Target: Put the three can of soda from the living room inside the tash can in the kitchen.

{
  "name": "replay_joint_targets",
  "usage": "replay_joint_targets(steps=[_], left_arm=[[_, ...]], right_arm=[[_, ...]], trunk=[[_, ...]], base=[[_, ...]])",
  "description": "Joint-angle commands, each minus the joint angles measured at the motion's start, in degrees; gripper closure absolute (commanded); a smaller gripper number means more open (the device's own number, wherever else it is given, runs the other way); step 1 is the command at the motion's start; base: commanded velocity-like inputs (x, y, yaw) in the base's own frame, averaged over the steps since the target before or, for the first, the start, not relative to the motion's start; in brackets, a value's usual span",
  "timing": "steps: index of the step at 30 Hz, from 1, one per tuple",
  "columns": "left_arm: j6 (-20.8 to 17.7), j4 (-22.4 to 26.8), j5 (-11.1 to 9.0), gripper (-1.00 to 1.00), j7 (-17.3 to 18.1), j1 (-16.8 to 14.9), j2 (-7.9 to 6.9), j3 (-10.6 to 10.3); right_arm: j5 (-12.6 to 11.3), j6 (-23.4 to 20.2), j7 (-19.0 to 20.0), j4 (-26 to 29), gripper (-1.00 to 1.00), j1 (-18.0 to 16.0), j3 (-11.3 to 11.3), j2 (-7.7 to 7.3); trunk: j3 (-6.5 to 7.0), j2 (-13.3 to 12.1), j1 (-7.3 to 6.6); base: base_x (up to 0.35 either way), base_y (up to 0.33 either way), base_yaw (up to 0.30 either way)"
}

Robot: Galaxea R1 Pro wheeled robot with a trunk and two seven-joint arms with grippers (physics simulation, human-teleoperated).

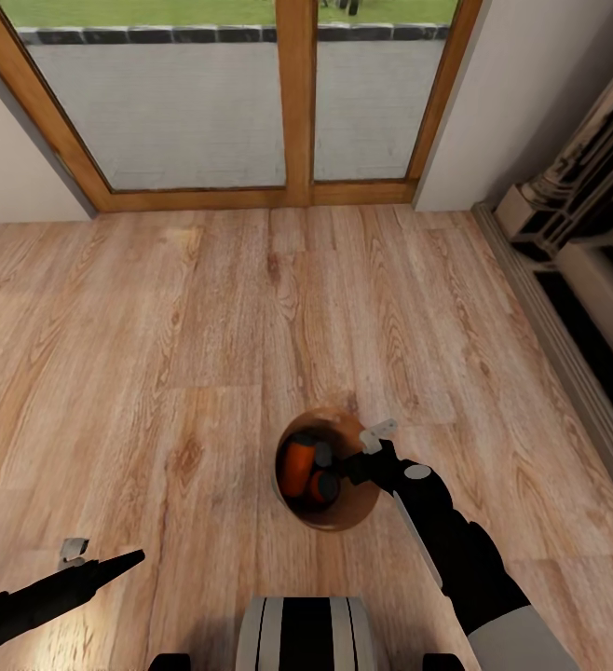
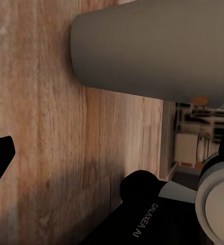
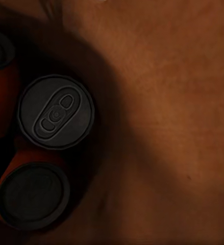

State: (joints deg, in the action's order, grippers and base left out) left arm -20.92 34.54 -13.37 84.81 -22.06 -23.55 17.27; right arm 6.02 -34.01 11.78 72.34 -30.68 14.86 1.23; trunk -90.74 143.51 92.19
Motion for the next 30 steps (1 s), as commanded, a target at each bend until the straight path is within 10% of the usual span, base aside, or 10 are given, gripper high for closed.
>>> replay_joint_targets(steps=[1, 30], left_arm=[[0.0, 0.0, -0.01, -1.0, 0.0, 0.0, 0.0, 0.02], [0.26, 0.35, -0.43, -1.0, -0.04, 0.36, 1.09, 0.06]], right_arm=[[0.04, 0.0, 0.0, 0.0, -1.0, 0.0, 0.0, 0.0], [-0.66, 2.97, 0.5, 0.03, -1.0, 0.09, 0.79, 0.54]], trunk=[[0.0, 0.0, 0.0], [0.0, 0.0, 0.0]], base=[[-0.013, 0.0, 0.0], [-0.001, 0.0, 0.0]])
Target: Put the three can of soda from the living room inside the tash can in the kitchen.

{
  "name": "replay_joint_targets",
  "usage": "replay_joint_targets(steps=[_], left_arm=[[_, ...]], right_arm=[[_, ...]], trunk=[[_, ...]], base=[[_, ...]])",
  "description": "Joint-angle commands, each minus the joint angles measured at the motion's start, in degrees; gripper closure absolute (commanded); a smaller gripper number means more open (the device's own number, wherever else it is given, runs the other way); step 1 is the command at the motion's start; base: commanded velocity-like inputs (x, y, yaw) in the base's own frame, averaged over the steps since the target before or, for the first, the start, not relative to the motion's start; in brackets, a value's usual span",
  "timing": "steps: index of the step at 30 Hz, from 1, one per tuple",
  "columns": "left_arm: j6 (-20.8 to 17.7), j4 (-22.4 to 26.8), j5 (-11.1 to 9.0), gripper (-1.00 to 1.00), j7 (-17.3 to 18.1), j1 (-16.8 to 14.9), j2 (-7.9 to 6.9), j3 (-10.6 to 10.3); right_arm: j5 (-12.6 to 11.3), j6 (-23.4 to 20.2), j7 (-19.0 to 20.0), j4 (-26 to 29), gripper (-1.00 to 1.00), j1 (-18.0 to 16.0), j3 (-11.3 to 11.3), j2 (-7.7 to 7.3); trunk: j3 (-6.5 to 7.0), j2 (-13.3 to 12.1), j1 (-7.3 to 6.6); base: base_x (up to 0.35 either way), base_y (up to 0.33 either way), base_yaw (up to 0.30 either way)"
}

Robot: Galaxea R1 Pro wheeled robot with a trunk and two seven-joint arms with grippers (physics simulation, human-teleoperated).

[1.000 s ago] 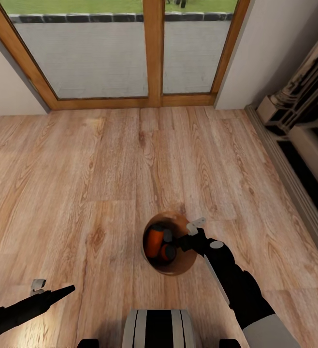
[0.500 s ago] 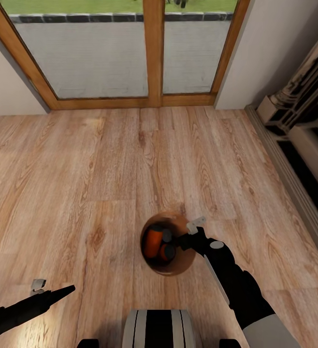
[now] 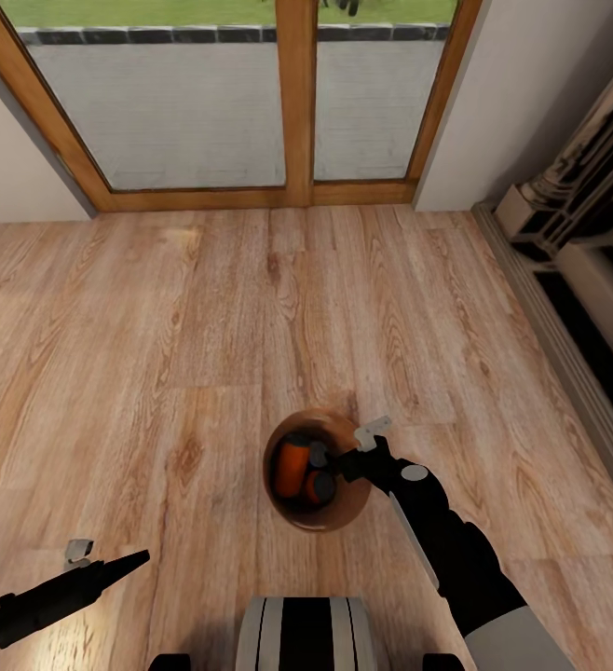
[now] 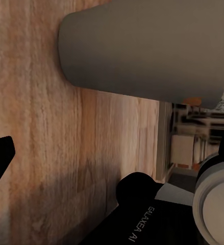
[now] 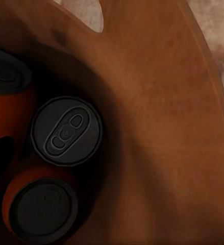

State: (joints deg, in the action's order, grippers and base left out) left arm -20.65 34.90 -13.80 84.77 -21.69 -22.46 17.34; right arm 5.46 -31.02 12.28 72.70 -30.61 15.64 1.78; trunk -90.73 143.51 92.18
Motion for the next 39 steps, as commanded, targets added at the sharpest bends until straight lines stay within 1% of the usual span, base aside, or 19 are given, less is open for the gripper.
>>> replay_joint_targets(steps=[1, 10, 15, 18, 19, 20, 39], left_arm=[[0.0, -0.01, 0.0, -1.0, 0.0, -0.01, 0.0, -0.01], [0.0, -0.01, 0.0, -1.0, 0.01, -0.01, -0.02, 0.01], [0.06, 1.31, -0.06, -1.0, 0.11, 0.19, 1.32, 1.64], [0.06, 1.55, -0.08, -1.0, 0.12, 0.23, 1.56, 2.62], [0.07, 1.59, -0.08, -1.0, 0.13, 0.24, 1.62, 2.94], [0.07, 1.61, -0.08, -1.0, 0.13, 0.24, 1.62, 5.9], [0.08, 1.66, -0.08, -1.0, 0.13, 0.26, 1.69, 6.13]], right_arm=[[-0.1, -0.02, 0.0, -0.33, -1.0, 0.03, 0.01, 0.0], [-0.1, -0.07, 0.01, -0.33, -1.0, 0.03, 0.01, -0.01], [-1.0, -0.82, 0.05, 0.12, -1.0, 0.03, 0.21, 1.67], [-1.16, -0.95, 0.1, 0.16, -1.0, 0.03, 0.25, 2.68], [-1.19, -0.97, 0.1, 0.14, -1.0, 0.03, 0.26, 2.75], [-1.2, -0.99, 0.1, -1.22, -1.0, 0.03, 0.26, 2.78], [-1.33, -1.01, 0.11, -1.1, -1.0, 0.01, 0.41, 2.94]], trunk=[[-0.01, 0.0, 0.01], [-0.01, 0.0, 0.01], [-0.01, 0.0, 0.01], [-0.01, 0.0, 0.01], [-0.01, 0.0, 0.01], [-0.01, 0.0, 0.01], [-0.01, 0.0, 0.01]], base=[[0.0, 0.0, 0.0], [0.0, 0.0, 0.0], [0.0, 0.0, 0.0], [0.0, 0.0, 0.0], [0.0, 0.0, 0.0], [0.0, 0.0, 0.0], [0.0, 0.0, 0.0]])
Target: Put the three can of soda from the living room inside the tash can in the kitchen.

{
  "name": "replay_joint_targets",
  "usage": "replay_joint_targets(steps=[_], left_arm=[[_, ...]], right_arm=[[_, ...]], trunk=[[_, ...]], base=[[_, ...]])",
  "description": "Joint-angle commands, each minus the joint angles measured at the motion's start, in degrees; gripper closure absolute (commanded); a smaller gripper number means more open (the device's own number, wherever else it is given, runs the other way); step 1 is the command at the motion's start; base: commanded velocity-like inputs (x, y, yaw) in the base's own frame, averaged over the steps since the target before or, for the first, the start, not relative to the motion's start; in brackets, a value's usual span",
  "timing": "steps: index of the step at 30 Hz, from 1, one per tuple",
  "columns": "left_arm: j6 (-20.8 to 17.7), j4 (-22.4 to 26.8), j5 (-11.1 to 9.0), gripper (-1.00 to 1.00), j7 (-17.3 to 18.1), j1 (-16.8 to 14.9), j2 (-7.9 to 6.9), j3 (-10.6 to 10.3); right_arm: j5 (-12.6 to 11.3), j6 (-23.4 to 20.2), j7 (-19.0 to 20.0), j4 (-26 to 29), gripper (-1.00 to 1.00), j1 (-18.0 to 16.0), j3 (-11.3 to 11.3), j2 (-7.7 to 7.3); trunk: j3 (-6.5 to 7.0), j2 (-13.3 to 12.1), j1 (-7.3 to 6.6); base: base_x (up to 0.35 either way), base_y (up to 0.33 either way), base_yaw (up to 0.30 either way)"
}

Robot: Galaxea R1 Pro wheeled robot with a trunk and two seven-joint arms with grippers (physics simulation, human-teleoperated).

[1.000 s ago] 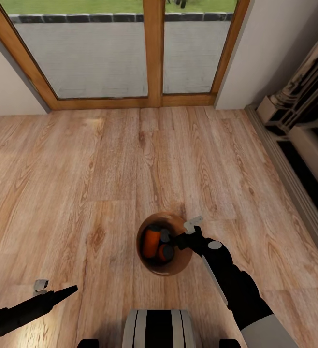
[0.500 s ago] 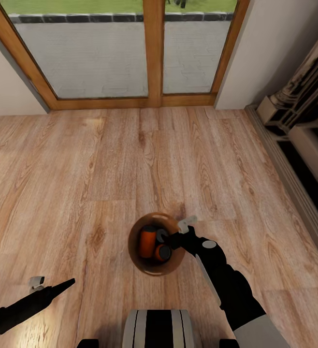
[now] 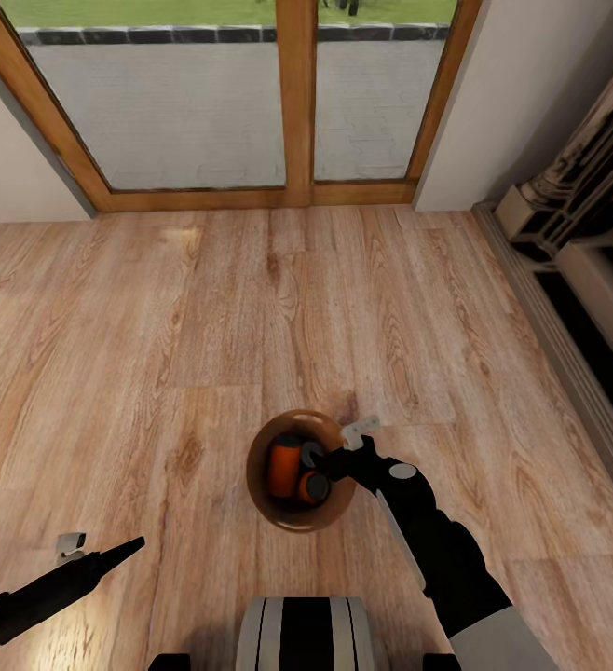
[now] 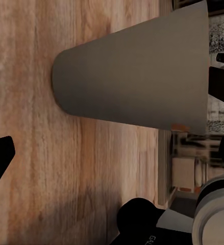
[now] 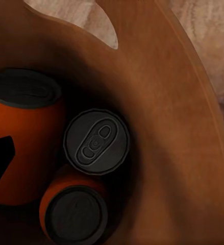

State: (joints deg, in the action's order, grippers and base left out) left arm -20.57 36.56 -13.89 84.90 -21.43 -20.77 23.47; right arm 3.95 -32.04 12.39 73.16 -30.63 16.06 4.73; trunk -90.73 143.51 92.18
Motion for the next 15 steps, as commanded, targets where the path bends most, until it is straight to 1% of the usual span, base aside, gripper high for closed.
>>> replay_joint_targets(steps=[1, 15], left_arm=[[0.0, 0.0, 0.0, -1.0, 0.0, -0.01, 0.0, 0.0], [-0.04, 0.0, 0.0, -1.0, 0.0, 0.0, 0.01, 0.0]], right_arm=[[0.18, 0.0, 0.0, -1.55, -1.0, 0.0, 0.0, 0.0], [0.26, 0.04, -0.05, -1.44, -1.0, -0.04, 0.02, 0.01]], trunk=[[-0.01, 0.0, 0.01], [-0.01, 0.0, 0.01]], base=[[0.0, 0.0, 0.0], [0.0, 0.0, 0.0]])
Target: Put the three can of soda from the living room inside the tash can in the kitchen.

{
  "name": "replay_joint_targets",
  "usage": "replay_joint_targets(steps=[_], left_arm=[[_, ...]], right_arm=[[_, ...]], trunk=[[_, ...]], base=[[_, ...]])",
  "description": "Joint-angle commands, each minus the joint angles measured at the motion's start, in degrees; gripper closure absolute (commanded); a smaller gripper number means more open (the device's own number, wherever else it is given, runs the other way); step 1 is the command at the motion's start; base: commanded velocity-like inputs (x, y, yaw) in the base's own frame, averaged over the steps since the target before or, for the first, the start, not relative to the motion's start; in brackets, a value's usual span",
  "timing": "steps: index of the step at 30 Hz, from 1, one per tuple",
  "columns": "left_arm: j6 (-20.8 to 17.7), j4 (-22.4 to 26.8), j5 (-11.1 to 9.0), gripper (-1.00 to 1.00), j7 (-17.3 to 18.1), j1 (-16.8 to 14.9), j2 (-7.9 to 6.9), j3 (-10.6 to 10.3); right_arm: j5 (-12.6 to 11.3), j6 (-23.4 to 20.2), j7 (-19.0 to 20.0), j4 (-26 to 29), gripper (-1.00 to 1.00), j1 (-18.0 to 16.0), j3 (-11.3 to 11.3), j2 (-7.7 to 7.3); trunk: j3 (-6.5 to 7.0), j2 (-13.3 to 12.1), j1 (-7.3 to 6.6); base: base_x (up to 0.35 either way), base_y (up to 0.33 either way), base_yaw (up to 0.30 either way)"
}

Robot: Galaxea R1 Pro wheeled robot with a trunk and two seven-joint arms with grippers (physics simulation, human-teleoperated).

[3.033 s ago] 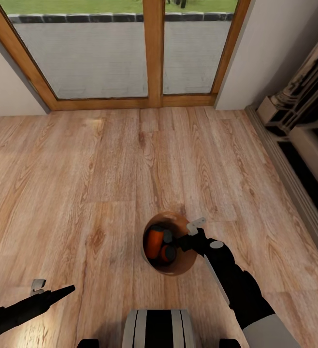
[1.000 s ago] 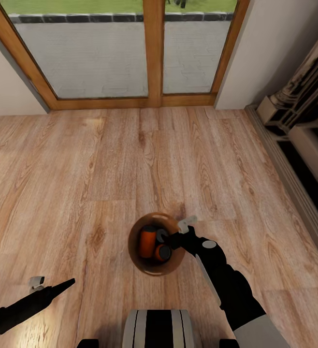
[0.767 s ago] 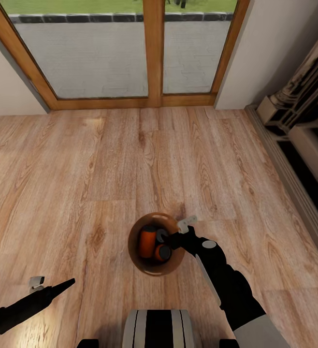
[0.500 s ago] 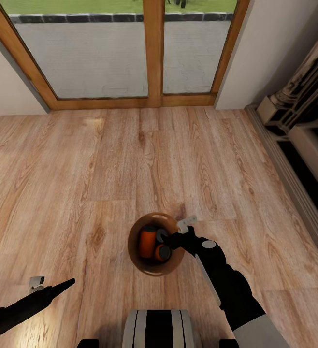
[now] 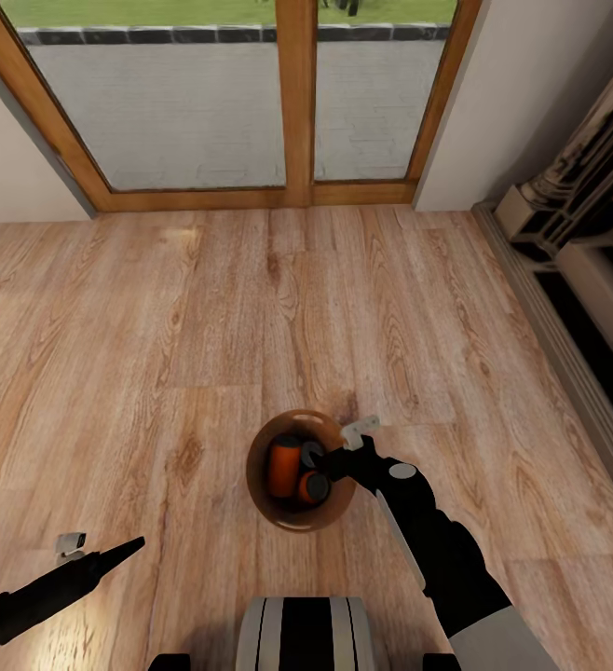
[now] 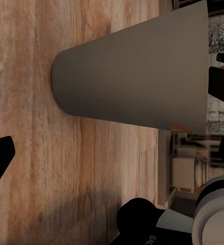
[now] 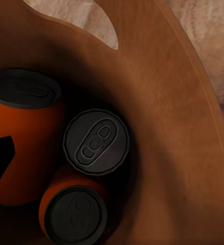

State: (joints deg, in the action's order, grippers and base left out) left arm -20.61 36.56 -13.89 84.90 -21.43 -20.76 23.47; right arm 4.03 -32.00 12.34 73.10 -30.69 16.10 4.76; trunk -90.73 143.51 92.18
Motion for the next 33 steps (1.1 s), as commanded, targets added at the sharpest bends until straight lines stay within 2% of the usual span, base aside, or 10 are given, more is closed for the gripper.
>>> replay_joint_targets(steps=[1, 33], left_arm=[[0.0, 0.0, 0.0, -1.0, 0.0, -0.01, 0.01, 0.0], [0.01, 0.0, 0.0, -1.0, -0.09, -0.01, 0.02, -0.07]], right_arm=[[0.18, 0.01, -0.01, -1.38, -1.0, 0.02, -0.01, -0.03], [0.27, 1.18, -0.12, -1.12, -1.0, -0.07, -0.15, -0.02]], trunk=[[-0.01, 0.0, 0.01], [-0.01, 0.0, 0.01]], base=[[0.0, 0.0, 0.0], [0.0, 0.0, 0.0]])
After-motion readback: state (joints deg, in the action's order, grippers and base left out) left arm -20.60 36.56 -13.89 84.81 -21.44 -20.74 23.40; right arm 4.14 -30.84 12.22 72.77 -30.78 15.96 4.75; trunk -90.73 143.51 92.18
